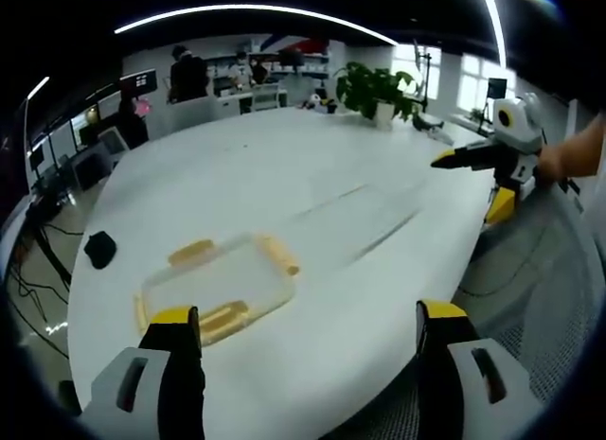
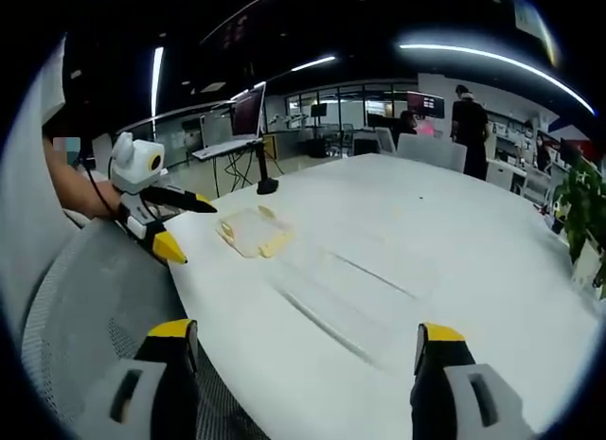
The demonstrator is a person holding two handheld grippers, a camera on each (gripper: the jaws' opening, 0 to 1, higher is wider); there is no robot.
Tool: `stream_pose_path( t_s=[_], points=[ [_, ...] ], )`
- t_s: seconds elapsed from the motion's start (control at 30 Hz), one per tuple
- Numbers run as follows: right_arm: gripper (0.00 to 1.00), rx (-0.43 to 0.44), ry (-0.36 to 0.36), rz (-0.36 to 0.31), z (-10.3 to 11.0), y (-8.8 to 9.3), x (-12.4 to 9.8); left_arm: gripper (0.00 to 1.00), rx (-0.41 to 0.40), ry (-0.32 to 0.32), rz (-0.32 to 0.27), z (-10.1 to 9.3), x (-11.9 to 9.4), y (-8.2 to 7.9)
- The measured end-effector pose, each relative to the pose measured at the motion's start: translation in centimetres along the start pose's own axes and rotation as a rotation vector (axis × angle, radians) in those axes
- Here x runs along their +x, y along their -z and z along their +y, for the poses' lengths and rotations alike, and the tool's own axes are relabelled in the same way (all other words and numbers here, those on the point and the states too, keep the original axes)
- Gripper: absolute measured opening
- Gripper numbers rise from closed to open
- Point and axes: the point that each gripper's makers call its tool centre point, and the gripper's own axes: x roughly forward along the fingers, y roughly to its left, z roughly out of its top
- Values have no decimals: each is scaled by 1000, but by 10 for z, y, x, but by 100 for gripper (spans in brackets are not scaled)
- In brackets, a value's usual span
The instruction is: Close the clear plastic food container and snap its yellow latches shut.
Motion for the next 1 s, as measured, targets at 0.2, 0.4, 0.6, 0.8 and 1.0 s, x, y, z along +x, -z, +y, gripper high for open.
stream_pose_path(
  t_s=[0.2, 0.4, 0.6, 0.8, 1.0],
  points=[
    [93, -4, 2, -2, 0, -2, -1, 92, 7, 5, 5, -1, 0, 1],
    [92, -8, 9, 6, -2, -1, -2, 91, 27, 9, 9, -1, 0, 0],
    [92, -30, -2, 11, -1, -3, -1, 90, 31, 24, 8, -3, 0, -2],
    [88, -46, -11, 18, -1, -7, 0, 90, 33, 46, 1, -2, 0, -2],
    [87, -52, -11, 22, -6, -12, 1, 89, 34, 52, -6, 0, 0, -3]
  ],
)
